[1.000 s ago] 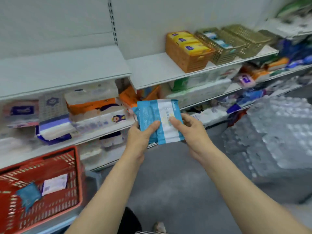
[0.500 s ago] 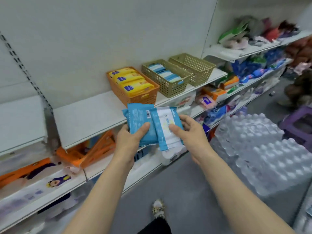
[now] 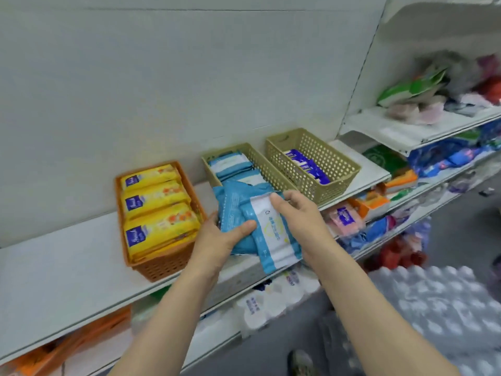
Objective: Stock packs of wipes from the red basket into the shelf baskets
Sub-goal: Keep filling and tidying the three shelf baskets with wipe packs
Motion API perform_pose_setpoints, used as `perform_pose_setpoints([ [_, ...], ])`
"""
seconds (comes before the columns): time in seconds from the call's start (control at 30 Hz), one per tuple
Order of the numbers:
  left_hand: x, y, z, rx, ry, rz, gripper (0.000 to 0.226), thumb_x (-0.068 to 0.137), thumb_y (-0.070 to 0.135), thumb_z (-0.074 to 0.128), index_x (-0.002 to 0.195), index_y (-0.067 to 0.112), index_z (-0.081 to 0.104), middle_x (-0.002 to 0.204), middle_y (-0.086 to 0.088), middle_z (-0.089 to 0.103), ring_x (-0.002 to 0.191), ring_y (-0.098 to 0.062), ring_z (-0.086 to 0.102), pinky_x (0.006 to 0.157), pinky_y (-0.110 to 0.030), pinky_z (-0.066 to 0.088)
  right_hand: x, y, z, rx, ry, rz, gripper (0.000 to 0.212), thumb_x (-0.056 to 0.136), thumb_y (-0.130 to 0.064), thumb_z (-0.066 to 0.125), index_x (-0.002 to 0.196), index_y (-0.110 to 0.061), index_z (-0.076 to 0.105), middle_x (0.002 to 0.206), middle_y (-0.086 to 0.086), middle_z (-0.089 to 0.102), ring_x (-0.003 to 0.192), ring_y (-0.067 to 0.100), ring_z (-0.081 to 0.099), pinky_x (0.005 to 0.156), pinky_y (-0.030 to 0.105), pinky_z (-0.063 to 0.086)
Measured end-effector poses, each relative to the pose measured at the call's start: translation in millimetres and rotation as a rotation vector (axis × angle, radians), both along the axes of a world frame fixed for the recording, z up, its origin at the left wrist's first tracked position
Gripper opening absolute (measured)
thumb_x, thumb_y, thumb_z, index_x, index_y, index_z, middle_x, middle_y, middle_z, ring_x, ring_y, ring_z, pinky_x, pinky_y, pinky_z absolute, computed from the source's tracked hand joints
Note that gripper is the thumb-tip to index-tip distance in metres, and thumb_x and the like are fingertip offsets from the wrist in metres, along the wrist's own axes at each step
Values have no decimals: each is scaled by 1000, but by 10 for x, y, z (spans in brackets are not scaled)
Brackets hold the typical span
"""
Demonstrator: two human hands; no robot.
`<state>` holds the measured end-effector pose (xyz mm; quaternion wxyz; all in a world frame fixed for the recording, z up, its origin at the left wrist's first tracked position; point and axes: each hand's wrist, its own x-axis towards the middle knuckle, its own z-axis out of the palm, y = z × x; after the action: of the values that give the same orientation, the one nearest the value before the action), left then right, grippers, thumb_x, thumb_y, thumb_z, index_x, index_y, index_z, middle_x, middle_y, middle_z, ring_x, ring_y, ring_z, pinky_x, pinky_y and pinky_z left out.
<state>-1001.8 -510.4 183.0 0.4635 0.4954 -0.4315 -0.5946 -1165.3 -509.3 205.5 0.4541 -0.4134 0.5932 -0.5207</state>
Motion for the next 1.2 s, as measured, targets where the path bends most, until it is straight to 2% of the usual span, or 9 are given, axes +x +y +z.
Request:
perform_pose_setpoints([
  [0.17,-378,-529,-11,48,23,234,47,72,18,85,113,20,62,105,2,75,88,-12,74,69,-25,57,-345,-939,55,54,-56,211,41,95,-43,62,93,-3,69,98,22,72,83,24,67,83,54,56],
  [0.27,-504,-766,51,82,116,439,46,77,16,81,118,17,63,104,0,75,82,-10,74,61,-21,55,-536,-1350,154,170,-26,601,13,99,-32,57,105,-26,68,94,-7,77,87,11,72,83,38,58],
  [0.37,-550,-900,89,83,161,611,36,81,13,78,114,16,65,95,3,75,73,-5,73,56,-18,54,-697,-1716,179,166,110,828,44,88,-7,69,113,-41,59,95,0,72,82,14,69,72,28,53],
  [0.5,-448,-927,56,96,192,784,32,82,17,78,112,13,68,105,-7,76,91,-20,74,75,-34,59,-758,-2335,35,134,86,666,34,83,0,74,114,-10,64,109,23,68,76,19,68,73,29,56],
  [0.63,-344,-957,117,53,196,844,31,87,10,72,117,6,64,99,-4,73,73,-9,73,57,-21,56,-653,-2613,-206,140,254,759,12,87,-9,73,92,-20,73,108,14,72,94,21,67,93,39,54],
  [0.9,-209,-1010,60,23,170,797,36,86,10,73,120,4,63,99,-3,74,75,-9,74,57,-20,55,-330,-2671,-612,-186,928,682,25,91,-31,70,114,-21,72,121,0,65,115,17,57,92,26,42],
  [1.03,-176,-1020,-17,26,173,769,36,85,12,75,118,7,64,100,-4,75,78,-11,74,58,-20,56,-308,-2439,-771,-557,1192,481,38,93,-39,65,126,-20,65,137,6,57,133,28,44,105,45,41],
  [1.13,-179,-1059,-40,17,152,736,32,84,15,76,114,12,66,96,0,77,78,-10,74,59,-20,56,-264,-2272,-798,-367,1043,891,50,105,-48,29,151,-30,38,164,0,20,154,20,6,123,44,11],
  [1.2,-185,-1094,-52,24,125,705,34,82,19,78,114,16,67,95,3,78,86,-13,75,68,-26,59,-280,-2226,-814,-227,1121,1041,55,104,-54,12,157,-38,16,166,-7,-1,152,11,-13,124,40,-3],
])
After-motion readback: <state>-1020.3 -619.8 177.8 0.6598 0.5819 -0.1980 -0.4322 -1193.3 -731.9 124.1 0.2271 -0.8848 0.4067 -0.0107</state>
